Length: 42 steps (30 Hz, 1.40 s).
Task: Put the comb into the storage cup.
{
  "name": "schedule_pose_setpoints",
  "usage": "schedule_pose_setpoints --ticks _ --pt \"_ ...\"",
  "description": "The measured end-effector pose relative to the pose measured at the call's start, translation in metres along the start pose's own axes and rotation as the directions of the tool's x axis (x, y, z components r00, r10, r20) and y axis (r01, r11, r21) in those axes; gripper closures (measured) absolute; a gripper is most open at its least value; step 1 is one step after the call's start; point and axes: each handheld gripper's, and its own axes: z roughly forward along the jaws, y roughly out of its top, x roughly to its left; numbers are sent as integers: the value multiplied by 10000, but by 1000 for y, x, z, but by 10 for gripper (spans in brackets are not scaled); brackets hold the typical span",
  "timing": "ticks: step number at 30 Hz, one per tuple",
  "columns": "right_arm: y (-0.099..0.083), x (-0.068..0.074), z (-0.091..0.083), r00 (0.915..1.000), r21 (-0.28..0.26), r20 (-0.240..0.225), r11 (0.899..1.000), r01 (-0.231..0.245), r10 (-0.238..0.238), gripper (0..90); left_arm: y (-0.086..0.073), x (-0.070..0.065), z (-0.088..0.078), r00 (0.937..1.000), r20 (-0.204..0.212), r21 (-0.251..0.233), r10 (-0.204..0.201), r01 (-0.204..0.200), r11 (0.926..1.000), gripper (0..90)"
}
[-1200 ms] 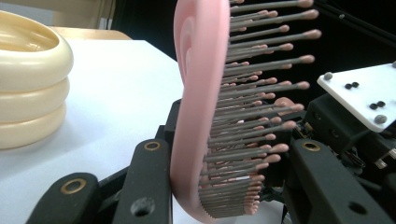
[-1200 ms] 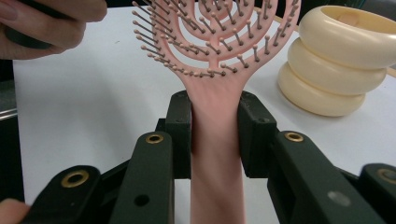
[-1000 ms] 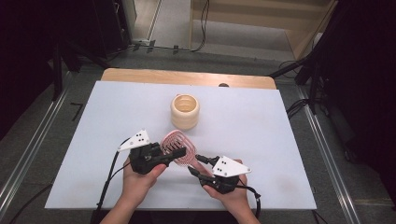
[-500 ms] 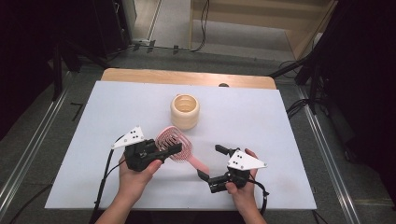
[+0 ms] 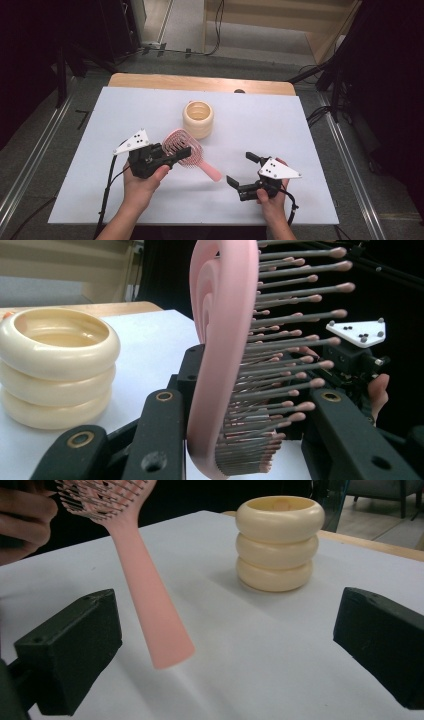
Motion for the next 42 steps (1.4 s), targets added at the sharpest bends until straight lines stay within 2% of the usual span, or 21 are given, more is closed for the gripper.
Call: schedule_pose_setpoints --ticks 6,10,13,19,30,42 --pt "-3 -11 -10 9994 -90 330 10000 -33 36 0 4 3 -4 9999 -163 -96 28 -29 9999 653" --pt "-6 -17 -16 9992 -197 394 9998 59 -52 0 7 4 -6 9997 -257 -144 31 -34 9999 652" --pt "-8 -20 -19 9987 -285 505 9995 104 -90 0 8 6 -7 9993 -342 -105 151 -155 9998 653" --pt "-11 -27 -23 9971 -179 748 9998 112 -98 0 13 8 -8 9989 -446 -206 171 -181 9996 652" --pt "-15 -39 -35 9944 -381 1021 9990 -250 288 0 22 15 -13 9980 -619 -466 109 -138 9988 653" --pt "-20 -51 -43 9916 -488 1200 9979 -432 488 0 31 23 -17 9964 -847 -654 78 -133 9978 652"
